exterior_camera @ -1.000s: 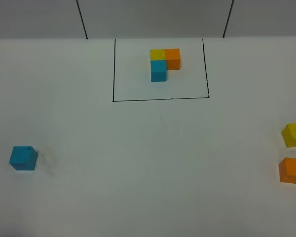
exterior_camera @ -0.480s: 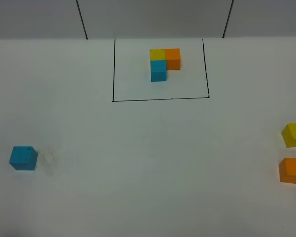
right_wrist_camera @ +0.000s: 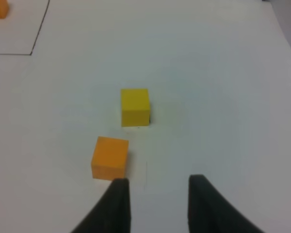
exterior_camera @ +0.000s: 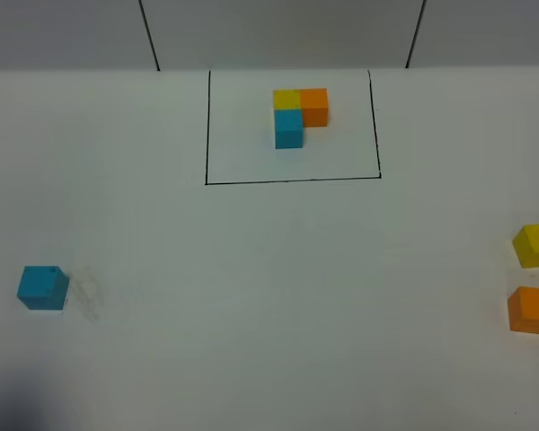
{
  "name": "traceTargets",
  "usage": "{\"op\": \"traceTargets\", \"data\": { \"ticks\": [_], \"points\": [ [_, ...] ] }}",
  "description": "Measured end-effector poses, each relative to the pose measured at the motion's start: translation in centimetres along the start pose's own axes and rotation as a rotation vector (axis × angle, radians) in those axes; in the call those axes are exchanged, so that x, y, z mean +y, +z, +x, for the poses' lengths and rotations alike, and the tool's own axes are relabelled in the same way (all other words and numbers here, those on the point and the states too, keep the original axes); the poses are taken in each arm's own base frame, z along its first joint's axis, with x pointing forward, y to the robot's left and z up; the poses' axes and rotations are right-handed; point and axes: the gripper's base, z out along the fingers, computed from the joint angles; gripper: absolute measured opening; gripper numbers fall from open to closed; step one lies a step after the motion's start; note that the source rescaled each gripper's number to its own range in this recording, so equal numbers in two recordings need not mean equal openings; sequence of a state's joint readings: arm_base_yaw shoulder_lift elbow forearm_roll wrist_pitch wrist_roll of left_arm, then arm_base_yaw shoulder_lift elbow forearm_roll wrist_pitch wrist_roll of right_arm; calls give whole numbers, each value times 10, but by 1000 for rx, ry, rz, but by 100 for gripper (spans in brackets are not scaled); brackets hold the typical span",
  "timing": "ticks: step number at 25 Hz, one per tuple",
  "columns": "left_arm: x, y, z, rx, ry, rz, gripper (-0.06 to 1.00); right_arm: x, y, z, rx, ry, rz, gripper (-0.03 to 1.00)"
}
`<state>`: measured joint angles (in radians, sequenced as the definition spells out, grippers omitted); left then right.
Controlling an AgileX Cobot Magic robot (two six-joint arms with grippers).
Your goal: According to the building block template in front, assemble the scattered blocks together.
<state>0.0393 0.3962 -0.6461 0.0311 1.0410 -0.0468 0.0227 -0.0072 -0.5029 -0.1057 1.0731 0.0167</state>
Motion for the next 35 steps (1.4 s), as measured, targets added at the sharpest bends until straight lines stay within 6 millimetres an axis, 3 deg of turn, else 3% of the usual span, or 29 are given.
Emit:
{"op": "traceTargets", "data": {
  "ticks": [5, 10, 15, 20, 35],
  "points": [
    [-4, 44, -42, 161, -13, 11, 76, 0, 0, 0, 0, 0, 0, 0],
    [-7, 105, -63, 303, -11, 8, 79, 0, 0, 0, 0, 0, 0, 0],
    [-10, 163, -59, 437, -19, 21, 79, 0, 0, 0, 0, 0, 0, 0],
    [-13, 202, -50, 506, -9, 51, 78, 0, 0, 0, 0, 0, 0, 0],
    [-16, 265, -27, 567, -12, 64, 73, 0, 0, 0, 0, 0, 0, 0]
  ]
}}
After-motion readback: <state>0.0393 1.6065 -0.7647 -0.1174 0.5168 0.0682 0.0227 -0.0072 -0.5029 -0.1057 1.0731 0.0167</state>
